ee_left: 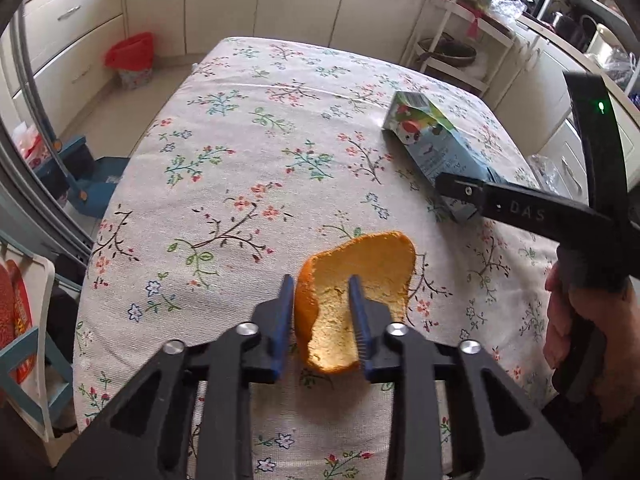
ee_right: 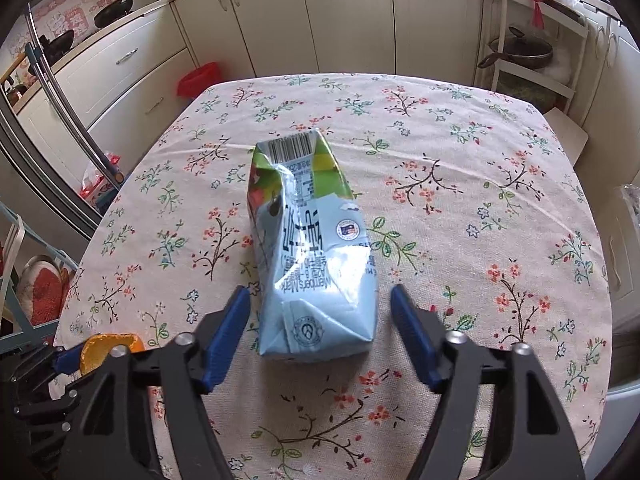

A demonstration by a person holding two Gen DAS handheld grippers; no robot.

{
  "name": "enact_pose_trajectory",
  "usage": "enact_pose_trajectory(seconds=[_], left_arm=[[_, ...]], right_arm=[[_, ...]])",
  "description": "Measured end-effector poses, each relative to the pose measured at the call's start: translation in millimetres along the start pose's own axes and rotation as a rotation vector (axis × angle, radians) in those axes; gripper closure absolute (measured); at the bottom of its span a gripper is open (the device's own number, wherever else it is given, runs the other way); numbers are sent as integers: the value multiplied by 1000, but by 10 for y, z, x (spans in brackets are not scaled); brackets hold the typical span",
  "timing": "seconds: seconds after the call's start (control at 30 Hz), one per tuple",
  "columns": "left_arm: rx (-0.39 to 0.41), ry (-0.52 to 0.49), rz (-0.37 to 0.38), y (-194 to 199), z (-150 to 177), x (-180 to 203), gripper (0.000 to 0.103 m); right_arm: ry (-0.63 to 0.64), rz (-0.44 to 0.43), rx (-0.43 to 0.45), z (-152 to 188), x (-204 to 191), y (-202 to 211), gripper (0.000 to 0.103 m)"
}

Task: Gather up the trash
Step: 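Grasp the orange peel with left tool while right tool grasps the blue juice carton, then lift the peel and carton and carry both down over the yellow bowl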

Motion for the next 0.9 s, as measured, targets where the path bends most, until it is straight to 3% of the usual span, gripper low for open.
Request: enact_pose_trajectory(seconds=[0.1, 0.27, 0.47, 0.6, 0.7, 0.9], left_arm=[[14, -34, -2, 37, 7, 65, 94], [48, -54, -19, 121, 1, 84, 96], [-2, -43, 7, 41, 34, 77, 95], [-8, -49, -3, 15, 48, 79, 88], [-16, -60, -5, 15, 50, 83, 91], [38, -42, 3, 176, 4, 70, 97]], right_arm=[[6, -18, 2, 14, -29, 40, 46], [23, -39, 15, 44, -87, 156, 47], [16, -24, -20, 116, -41, 81, 46], [-5, -24, 3, 75, -11, 73, 41], [-4, -43, 3, 77, -44, 70, 48], [-68, -139, -9, 106, -73, 160, 48]])
Point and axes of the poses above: each gripper's, at about its wrist camera, not at the fingertips, and y roughly against the way its jaws point, x to its right, z to its underside, the point moved 5 cm from there along -y, roughly the way its jaws point, and after that the axes turned 2 degrees about -y, right-handed, at the moved point
